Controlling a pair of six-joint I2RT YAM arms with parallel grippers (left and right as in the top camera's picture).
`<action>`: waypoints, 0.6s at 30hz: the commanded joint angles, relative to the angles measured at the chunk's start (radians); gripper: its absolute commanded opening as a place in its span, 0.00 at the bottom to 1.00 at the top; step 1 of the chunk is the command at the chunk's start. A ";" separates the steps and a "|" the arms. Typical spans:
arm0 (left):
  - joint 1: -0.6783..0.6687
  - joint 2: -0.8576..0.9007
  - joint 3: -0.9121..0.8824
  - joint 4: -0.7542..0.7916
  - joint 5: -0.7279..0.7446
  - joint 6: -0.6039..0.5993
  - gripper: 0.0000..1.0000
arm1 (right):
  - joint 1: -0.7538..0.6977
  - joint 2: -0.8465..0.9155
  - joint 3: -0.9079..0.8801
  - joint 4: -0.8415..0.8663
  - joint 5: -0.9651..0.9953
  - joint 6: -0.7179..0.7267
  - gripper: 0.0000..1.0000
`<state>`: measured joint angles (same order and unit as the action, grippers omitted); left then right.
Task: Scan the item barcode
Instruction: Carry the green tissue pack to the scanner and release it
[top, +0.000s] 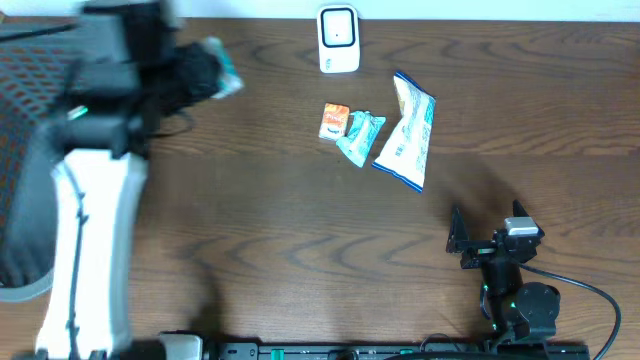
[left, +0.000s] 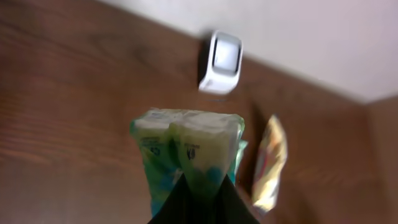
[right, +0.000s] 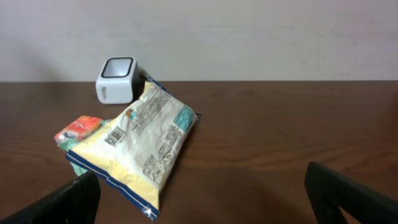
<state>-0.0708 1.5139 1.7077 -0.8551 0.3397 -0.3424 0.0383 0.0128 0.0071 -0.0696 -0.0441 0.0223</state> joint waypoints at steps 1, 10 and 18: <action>-0.086 0.095 -0.004 0.004 -0.130 0.062 0.07 | -0.005 -0.004 -0.002 -0.004 0.008 0.014 0.99; -0.217 0.392 -0.004 0.037 -0.151 0.061 0.07 | -0.005 -0.004 -0.002 -0.004 0.008 0.014 0.99; -0.269 0.565 -0.004 0.072 -0.151 0.061 0.39 | -0.005 -0.004 -0.002 -0.004 0.008 0.014 0.99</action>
<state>-0.3294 2.0563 1.7077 -0.7879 0.2031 -0.2886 0.0383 0.0128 0.0071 -0.0700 -0.0441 0.0223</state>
